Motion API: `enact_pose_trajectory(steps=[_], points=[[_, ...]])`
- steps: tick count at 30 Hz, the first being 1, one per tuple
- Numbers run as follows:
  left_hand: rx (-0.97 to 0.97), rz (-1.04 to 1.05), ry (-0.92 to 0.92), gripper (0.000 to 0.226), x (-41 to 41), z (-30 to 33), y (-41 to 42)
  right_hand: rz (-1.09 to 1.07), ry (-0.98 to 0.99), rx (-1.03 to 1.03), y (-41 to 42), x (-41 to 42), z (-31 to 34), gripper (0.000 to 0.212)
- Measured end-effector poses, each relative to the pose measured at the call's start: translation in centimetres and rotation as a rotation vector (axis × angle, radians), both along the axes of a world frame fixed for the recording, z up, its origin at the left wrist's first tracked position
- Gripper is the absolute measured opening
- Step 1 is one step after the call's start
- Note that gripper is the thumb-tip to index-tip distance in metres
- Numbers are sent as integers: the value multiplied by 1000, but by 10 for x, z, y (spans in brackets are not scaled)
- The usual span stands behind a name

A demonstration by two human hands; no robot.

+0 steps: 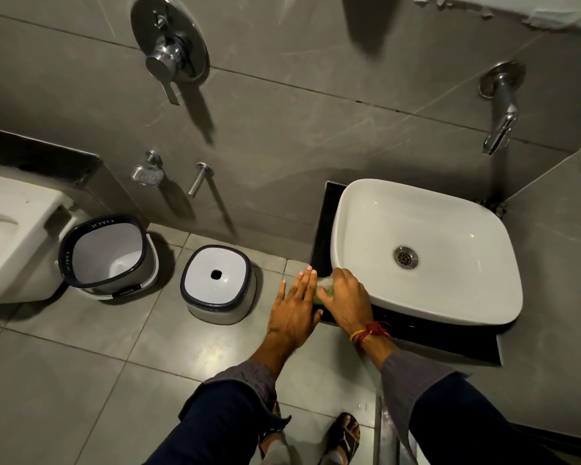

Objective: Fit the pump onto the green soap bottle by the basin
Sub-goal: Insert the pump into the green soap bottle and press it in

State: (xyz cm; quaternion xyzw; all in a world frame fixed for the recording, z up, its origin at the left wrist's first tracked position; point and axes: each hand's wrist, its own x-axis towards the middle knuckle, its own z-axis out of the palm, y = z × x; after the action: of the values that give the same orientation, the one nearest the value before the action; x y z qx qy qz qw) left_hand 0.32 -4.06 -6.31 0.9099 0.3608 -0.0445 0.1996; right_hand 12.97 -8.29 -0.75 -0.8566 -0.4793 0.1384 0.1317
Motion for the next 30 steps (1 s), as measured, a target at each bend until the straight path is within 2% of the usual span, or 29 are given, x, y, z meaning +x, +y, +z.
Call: enact_pose_trajectory(steps=[2, 4, 9, 13, 15, 19, 27, 30], points=[[0, -3, -5, 79, 0, 1, 0, -24, -87, -65, 4, 0, 4, 53], [7, -5, -1, 79, 0, 2, 0, -52, -81, -53, 4, -2, 6, 60], [-1, -13, 10, 80, 0, 4, 0, -64, 62, -5, 0, -3, -1, 40], [17, 3, 18, 83, 1, 2, -2, -130, 38, -52, 3, -4, 1, 49], [22, 4, 23, 83, 2, -1, -3, -153, 38, 0, 0, -10, 2, 52], [16, 10, 35, 85, 3, -5, -4, -152, 136, 56, -2, -16, -1, 41], [1, 42, 41, 86, 7, 0, -9, -272, 156, 86, -1, -18, 2, 45], [6, 43, 36, 85, 6, 2, -10, -308, 227, 156, -2, -21, 1, 39]])
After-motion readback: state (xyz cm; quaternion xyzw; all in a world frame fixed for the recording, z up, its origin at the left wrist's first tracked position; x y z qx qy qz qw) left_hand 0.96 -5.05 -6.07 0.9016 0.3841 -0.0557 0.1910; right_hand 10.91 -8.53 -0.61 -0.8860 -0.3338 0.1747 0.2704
